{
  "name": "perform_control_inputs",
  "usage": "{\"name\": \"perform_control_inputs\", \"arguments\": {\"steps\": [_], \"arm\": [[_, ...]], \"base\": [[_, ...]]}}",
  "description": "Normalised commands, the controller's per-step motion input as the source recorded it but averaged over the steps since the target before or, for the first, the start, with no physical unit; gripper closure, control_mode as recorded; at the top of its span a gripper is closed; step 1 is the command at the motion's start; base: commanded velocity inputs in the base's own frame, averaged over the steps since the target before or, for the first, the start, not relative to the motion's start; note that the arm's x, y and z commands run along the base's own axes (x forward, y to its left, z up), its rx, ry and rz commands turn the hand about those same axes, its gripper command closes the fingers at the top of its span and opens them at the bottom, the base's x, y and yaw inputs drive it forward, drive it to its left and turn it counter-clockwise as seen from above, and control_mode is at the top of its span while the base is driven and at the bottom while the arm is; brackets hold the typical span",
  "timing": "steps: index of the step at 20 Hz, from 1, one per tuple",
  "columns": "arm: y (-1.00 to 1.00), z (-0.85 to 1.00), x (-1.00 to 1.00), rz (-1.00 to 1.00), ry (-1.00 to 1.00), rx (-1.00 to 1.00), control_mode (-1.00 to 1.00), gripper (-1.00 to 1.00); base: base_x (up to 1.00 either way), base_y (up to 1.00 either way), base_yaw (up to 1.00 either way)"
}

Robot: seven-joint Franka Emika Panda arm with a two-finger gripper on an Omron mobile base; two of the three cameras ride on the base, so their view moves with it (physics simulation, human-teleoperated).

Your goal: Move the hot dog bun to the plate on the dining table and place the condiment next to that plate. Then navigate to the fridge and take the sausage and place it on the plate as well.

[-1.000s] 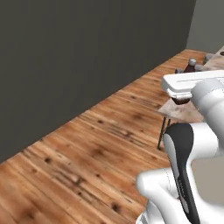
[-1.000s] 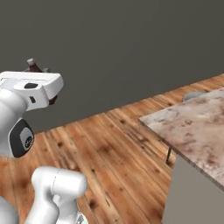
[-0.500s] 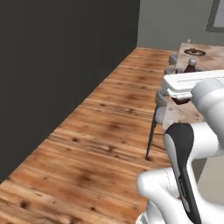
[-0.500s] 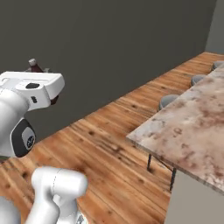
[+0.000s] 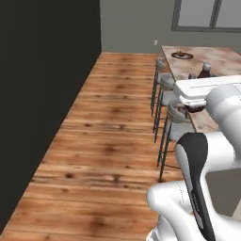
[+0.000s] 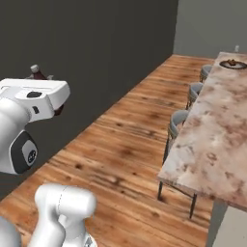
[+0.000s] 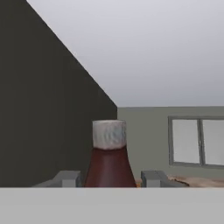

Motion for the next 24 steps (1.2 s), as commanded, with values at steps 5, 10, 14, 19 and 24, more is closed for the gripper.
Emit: {"name": "perform_control_inputs", "arguments": {"steps": [5, 10, 14, 19, 24], "arm": [[0.00, 0.00, 0.00, 0.00, 0.00, 0.00, 1.00, 1.00], [0.00, 0.00, 0.00, 0.00, 0.00, 0.00, 1.00, 1.00], [0.00, 0.00, 0.00, 0.00, 0.00, 0.00, 1.00, 1.00], [0.00, 0.00, 0.00, 0.00, 0.00, 0.00, 1.00, 1.00], [0.00, 0.00, 0.00, 0.00, 0.00, 0.00, 1.00, 1.00]], "base": [[1.00, 0.84, -0.51], [1.00, 0.81, -0.51], [1.00, 0.79, -0.51], [1.00, 0.82, -0.51], [1.00, 0.81, -0.51]]}}
